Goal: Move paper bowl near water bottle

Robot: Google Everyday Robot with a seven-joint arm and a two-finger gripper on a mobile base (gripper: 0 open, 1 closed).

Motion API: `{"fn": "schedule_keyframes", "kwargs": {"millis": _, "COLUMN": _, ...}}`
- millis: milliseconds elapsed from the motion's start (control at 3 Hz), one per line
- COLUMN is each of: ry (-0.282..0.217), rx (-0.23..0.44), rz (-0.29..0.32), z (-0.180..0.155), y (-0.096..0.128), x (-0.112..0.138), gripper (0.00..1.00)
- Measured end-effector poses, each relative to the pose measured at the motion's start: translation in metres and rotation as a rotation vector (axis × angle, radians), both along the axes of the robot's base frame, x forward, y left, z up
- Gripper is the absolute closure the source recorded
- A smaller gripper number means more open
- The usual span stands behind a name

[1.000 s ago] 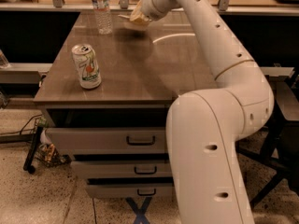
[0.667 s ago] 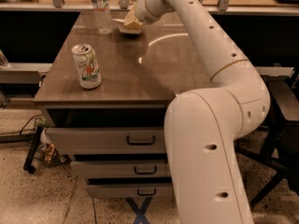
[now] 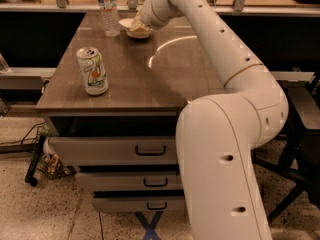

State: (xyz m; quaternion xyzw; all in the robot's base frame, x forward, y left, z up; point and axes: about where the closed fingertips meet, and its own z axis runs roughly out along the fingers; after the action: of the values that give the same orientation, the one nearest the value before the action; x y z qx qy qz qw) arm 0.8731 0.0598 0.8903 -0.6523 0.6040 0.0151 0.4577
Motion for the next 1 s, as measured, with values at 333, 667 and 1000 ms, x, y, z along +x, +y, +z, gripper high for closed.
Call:
{"fn": "schedule_keyframes", "kwargs": {"millis": 333, "ry": 0.002, "rx": -0.007, "rz": -0.004, "z": -0.003, "y": -0.004, "x": -0.002, "gripper": 0.05}}
{"fn": "schedule_keyframes", "kwargs": {"millis": 667, "ry": 0.002, "rx": -0.010, "rz": -0.011, "z": -0.003, "y": -0.008, "x": -0.002, "gripper": 0.00}}
{"fn": "schedule_keyframes", "kwargs": {"millis": 1000, "ry": 0.003, "rx": 0.070, "rz": -0.121, "z": 0.030, "y": -0.062, "x": -0.001, "gripper": 0.00}}
